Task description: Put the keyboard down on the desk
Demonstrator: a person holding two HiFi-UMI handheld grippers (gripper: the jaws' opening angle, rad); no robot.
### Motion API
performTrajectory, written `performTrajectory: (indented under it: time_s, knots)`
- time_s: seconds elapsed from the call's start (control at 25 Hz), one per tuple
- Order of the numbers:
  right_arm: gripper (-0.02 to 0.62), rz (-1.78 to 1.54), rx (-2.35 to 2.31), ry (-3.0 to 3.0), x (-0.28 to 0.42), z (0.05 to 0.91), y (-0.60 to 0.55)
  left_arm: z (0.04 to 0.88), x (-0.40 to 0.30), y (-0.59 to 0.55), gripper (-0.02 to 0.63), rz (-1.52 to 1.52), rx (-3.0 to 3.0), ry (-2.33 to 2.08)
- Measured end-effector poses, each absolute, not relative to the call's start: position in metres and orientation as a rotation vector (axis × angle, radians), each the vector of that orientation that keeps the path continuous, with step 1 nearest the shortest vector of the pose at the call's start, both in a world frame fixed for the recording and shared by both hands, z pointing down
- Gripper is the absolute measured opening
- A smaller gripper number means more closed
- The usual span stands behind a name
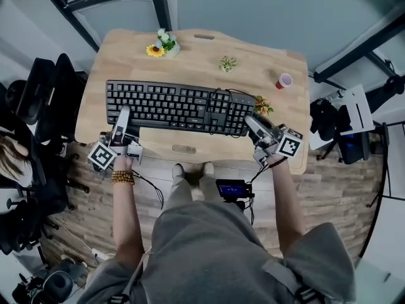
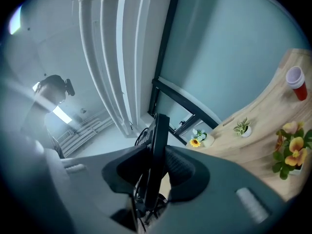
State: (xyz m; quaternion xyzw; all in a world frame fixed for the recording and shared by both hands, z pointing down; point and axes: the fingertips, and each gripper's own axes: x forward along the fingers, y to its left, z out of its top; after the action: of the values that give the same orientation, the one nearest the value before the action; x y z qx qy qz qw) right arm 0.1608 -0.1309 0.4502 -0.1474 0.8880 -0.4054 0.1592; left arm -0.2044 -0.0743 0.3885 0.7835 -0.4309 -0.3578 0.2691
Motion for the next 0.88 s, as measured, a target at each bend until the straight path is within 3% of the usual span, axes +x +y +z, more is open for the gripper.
performTrajectory:
  time_s: [0.88]
  knots:
    - [0.127, -1.242, -0.786, 2.450, 0.152, 0.518, -0.079, 0.477, -0.214, -0.097, 0.104, -0.820, 2.057, -0.753]
